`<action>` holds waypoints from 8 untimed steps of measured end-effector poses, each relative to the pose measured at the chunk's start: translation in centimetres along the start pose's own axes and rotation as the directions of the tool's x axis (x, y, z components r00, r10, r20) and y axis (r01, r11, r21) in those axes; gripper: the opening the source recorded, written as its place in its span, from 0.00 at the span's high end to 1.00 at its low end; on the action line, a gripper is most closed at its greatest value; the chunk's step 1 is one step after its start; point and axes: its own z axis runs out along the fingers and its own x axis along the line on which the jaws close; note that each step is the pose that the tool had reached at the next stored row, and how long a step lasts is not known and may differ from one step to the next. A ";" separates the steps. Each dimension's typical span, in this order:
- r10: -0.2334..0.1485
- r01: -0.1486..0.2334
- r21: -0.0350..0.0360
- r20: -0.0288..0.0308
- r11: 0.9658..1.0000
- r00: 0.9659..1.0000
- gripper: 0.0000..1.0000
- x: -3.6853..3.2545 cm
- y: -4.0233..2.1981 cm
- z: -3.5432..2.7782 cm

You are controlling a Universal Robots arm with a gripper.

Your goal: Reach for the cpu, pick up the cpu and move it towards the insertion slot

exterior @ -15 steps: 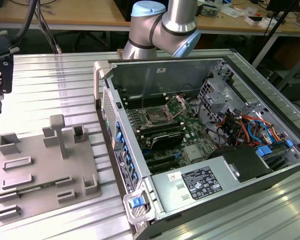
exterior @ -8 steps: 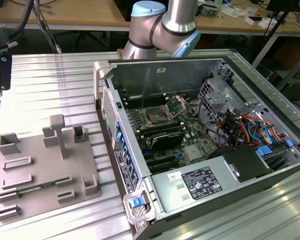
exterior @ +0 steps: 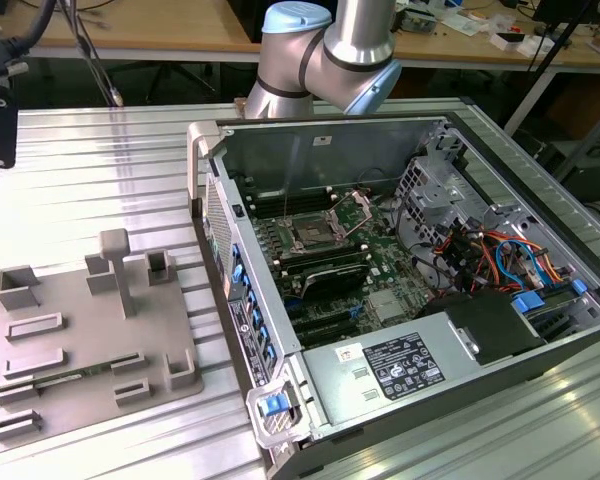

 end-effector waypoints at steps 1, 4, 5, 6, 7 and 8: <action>0.000 0.000 0.000 0.000 1.000 1.000 0.45 0.00 0.01 -0.14; 0.000 0.000 0.000 0.000 1.000 1.000 0.45 0.01 0.02 -0.48; 0.000 0.000 0.000 0.000 1.000 1.000 0.45 0.01 0.02 -0.62; 0.000 0.000 0.000 0.000 1.000 1.000 0.45 0.01 0.02 -0.72; 0.000 0.000 0.000 0.000 1.000 1.000 0.45 0.01 0.02 -0.85; 0.000 0.000 0.000 0.000 1.000 1.000 0.45 0.02 0.02 -0.93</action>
